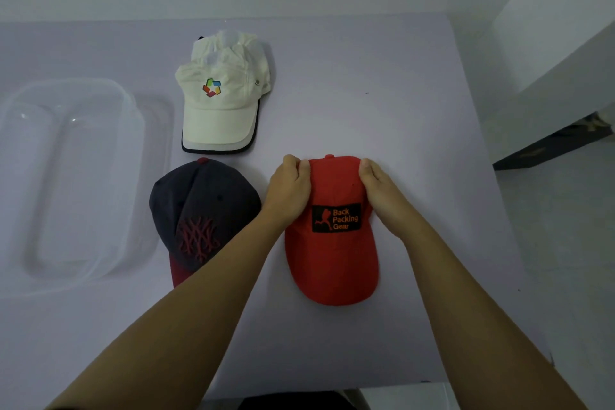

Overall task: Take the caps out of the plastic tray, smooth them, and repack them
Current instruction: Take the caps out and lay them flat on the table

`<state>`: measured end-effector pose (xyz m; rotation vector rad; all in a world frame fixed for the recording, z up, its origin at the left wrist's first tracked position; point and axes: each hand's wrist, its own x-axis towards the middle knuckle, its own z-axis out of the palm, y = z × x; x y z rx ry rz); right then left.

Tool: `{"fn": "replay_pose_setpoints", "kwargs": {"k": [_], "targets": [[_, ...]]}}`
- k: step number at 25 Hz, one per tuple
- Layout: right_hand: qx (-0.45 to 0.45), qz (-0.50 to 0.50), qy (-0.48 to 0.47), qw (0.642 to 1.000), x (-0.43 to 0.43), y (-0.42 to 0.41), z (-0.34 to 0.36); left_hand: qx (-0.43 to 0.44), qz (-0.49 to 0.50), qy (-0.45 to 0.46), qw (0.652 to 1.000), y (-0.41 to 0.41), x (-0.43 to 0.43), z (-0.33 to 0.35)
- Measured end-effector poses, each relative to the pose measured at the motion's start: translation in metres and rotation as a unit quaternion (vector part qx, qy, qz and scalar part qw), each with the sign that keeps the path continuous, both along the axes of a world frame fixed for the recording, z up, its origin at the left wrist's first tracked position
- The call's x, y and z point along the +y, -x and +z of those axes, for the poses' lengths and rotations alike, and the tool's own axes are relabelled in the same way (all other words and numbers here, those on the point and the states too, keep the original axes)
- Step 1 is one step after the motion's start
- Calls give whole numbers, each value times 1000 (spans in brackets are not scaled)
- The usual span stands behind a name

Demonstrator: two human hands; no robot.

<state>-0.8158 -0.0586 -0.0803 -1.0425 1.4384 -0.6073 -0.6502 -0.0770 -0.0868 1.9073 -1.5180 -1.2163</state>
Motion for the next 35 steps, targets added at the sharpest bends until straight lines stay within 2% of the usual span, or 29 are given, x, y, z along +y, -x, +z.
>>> {"fn": "replay_pose_setpoints", "kwargs": {"k": [3,5,7,9,11,14,16,20,24,27,30,35], "targets": [[10,-45,14,999,-2,-5,-3,-9,10,-9,1000,-5,-6,-1],[55,-51,12,997,-5,-6,-5,7,15,-43,999,-9,-13,2],[128,-15,19,992,-8,-4,-6,-13,-26,-91,995,-11,-21,7],[153,1,33,988,-13,-4,-4,-65,-88,-93,990,-12,-30,7],[138,-9,44,989,-19,-5,-1,-60,-82,-77,992,-10,-33,8],[81,-13,56,995,-20,-10,-2,13,-42,-70,997,-7,-27,9],[78,-5,66,995,-17,-12,-7,47,-32,-65,996,-5,-24,12],[186,-54,121,973,-9,-7,-7,5,23,-18,1000,-8,-19,19],[114,-138,100,979,0,-14,-5,35,91,-5,995,1,1,9],[136,-133,91,977,1,-21,-10,14,83,48,995,7,7,2],[189,-111,75,973,-2,-17,-10,-10,78,49,996,5,3,8],[125,-165,108,972,50,10,4,-1,40,94,995,-6,50,26]]}}
